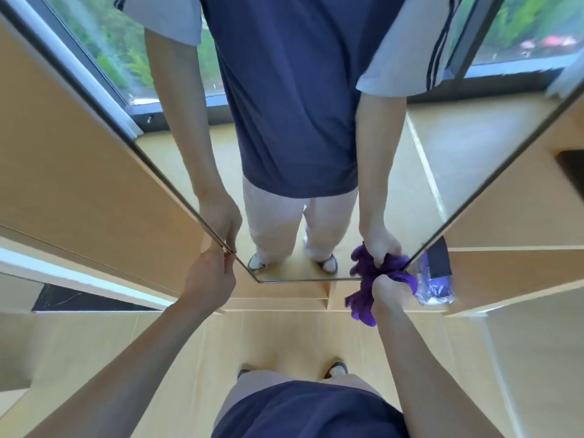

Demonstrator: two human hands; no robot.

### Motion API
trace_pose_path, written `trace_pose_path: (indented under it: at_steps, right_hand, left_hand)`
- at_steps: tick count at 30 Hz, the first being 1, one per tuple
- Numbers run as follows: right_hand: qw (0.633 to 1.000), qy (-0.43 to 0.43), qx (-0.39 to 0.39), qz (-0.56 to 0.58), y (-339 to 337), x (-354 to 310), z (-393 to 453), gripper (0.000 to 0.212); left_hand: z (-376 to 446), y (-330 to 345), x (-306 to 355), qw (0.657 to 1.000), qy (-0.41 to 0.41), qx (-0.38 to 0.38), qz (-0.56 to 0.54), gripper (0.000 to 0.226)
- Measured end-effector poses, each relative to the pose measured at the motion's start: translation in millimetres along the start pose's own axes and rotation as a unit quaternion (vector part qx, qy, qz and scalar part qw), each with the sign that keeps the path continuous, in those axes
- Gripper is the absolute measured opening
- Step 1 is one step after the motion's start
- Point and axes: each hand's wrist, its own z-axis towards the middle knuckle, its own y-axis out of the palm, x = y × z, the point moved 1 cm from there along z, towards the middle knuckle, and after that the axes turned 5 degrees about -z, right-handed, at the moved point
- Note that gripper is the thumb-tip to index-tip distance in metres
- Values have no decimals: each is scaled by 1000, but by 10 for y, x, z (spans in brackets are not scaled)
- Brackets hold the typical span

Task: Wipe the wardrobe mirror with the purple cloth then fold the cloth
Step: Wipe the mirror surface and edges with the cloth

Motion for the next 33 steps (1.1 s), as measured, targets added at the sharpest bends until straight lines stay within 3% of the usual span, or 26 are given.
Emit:
trace_pose_path:
  at_steps: [4, 8, 9, 16, 22, 28, 31, 33]
  right_hand:
    - [998, -34, 15, -45, -6, -109, -107, 56]
    - [996, -63, -5, -66, 158, -177, -656, 30]
    - [995, -66, -24, -72, 247, -161, -772, 22]
    - [970, -82, -197, -120, 946, 93, -1351, 27]
    - [938, -98, -321, -86, 1435, 377, -1702, 22]
    - [954, -71, -280, -75, 1544, 577, -1466, 28]
    - [959, -55, -271, -67, 1583, 639, -1356, 40]
    - [957, -43, -273, -91, 1573, 648, -1272, 34]
  left_hand:
    - [1, 1, 29, 1000, -1, 1, 9, 8]
    - [-14, 45, 16, 1000, 2, 4, 2, 10]
    - [-11, 54, 11, 1000, -5, 3, -2, 14]
    - [-26, -18, -10, 997, -21, -54, -54, 45]
    - [-76, -42, 29, 987, -63, -66, -132, 48]
    - [-70, -78, 156, 975, -108, -84, -174, 32]
    - [-71, -88, 168, 976, -128, -92, -149, 47]
    - [-77, -59, 156, 976, -125, -84, -155, 61]
